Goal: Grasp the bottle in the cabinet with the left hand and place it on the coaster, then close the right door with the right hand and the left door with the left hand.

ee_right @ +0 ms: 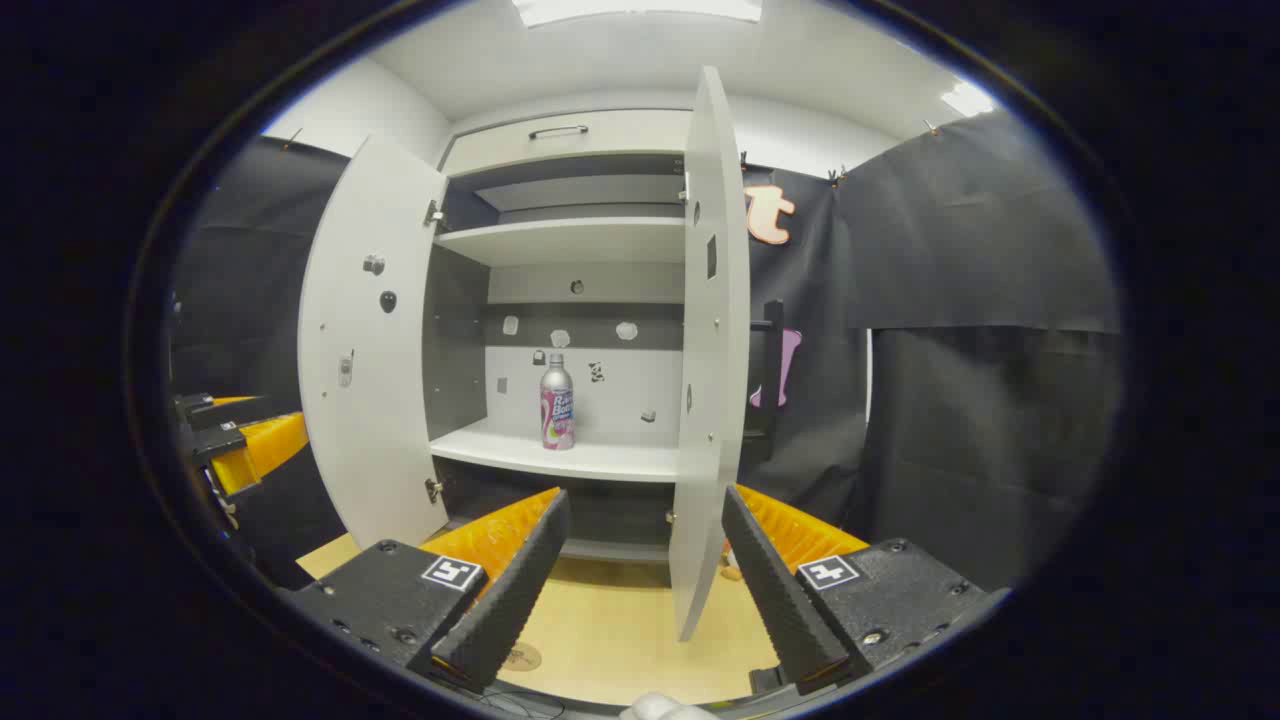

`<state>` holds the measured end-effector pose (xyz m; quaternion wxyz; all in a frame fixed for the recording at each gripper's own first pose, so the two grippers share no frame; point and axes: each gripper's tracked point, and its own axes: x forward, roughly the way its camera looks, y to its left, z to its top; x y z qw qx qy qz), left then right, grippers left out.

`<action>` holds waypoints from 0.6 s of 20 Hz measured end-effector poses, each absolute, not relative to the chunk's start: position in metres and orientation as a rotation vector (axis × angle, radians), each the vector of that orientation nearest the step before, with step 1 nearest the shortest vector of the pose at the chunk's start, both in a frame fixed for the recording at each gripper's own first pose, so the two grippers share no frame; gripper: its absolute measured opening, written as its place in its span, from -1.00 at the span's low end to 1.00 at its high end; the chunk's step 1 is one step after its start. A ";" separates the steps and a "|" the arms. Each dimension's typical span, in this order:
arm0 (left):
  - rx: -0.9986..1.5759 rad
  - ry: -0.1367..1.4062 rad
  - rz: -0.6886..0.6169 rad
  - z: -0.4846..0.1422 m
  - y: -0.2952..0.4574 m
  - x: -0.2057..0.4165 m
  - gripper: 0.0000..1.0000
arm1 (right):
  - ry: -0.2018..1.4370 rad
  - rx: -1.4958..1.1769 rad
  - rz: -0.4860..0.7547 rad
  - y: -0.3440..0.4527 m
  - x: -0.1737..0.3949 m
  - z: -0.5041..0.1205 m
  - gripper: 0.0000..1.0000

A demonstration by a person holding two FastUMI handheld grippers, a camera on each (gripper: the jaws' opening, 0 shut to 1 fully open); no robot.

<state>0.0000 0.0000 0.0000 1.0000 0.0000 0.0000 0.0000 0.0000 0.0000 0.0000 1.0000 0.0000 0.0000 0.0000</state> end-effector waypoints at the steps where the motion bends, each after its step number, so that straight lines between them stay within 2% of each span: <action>1: 0.002 0.000 0.001 0.000 0.000 0.002 0.93 | 0.001 -0.001 0.001 0.001 0.000 0.000 1.00; 12: 0.010 0.008 -0.016 -0.003 0.003 0.032 0.94 | 0.001 -0.003 -0.014 0.006 0.012 0.003 1.00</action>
